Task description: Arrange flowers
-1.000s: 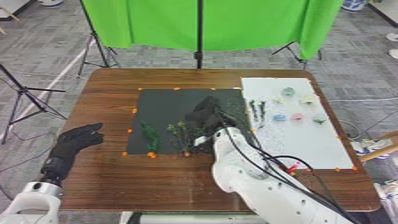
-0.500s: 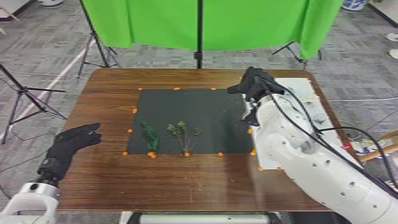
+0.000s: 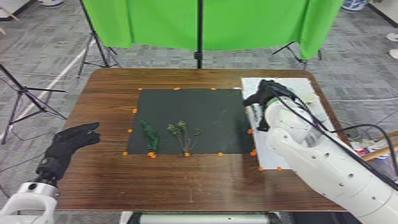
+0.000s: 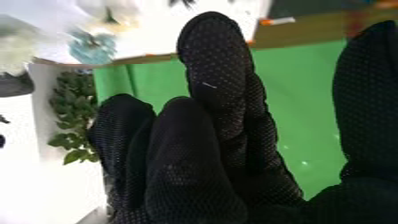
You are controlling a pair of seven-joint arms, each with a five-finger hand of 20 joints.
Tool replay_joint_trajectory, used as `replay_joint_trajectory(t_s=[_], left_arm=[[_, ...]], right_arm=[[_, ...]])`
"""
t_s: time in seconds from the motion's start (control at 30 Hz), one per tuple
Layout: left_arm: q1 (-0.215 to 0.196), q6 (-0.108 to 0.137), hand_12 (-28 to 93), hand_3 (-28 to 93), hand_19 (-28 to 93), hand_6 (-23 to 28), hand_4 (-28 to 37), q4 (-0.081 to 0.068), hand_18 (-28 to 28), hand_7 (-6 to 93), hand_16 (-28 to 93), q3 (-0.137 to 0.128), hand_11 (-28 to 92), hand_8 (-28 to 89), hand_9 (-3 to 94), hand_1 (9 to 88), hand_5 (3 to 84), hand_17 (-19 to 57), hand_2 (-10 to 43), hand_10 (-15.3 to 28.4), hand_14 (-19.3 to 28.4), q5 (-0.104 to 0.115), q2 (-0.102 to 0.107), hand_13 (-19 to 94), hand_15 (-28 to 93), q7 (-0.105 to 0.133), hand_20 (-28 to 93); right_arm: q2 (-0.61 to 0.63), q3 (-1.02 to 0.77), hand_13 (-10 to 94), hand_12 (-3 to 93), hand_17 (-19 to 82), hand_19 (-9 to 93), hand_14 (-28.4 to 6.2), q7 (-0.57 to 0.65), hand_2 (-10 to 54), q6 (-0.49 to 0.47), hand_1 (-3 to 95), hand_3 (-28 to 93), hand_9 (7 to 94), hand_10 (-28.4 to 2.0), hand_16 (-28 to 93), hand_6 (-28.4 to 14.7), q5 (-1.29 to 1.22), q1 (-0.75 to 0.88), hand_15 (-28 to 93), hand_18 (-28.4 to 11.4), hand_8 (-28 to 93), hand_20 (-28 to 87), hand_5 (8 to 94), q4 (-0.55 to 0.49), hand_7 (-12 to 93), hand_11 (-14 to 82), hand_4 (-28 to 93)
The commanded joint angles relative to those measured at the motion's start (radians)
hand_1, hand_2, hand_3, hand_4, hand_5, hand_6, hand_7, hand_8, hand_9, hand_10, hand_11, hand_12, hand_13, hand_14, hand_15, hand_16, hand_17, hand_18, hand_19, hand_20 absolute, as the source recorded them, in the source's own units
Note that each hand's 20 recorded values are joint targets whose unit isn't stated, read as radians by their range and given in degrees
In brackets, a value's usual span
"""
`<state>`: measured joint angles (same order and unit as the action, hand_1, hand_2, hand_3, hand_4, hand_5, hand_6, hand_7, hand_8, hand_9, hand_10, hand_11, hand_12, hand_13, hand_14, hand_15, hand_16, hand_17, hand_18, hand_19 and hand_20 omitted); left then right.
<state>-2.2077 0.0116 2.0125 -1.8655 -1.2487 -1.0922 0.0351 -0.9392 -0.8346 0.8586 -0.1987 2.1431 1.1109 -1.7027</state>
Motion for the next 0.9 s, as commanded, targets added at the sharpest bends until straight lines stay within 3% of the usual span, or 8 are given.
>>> replay_joint_trajectory(t_s=[0.03,0.9], left_arm=[[-0.014,-0.008,14,64,29,5.2,-17.5,0.000,16.3,13.9,1,-0.006,25,-6,47.5,32.0,46.9,4.7,5.7,14.7,19.3,-0.005,-0.001,38,29,-0.011,30],[-0.004,-0.012,13,64,29,5.4,-17.5,-0.004,16.2,13.7,1,0.004,24,-6,47.5,31.9,46.8,4.7,5.1,14.8,19.2,-0.006,-0.007,37,29,-0.014,29]], right_arm=[[0.025,0.007,92,34.1,60,93,-1.5,0.025,-9.5,-0.004,31.2,59,85.1,-14.7,44,-7.2,0.013,0.027,70,-20.2,-6,65,73.8,0.018,13,38.0,-11],[0.005,0.111,93,32.9,61,93,-1.1,0.002,-9.5,0.020,28.4,57,86.8,-14.6,44,-7.2,0.087,0.058,67,-19.5,-6,62,79.5,0.076,16,38.0,-12]])
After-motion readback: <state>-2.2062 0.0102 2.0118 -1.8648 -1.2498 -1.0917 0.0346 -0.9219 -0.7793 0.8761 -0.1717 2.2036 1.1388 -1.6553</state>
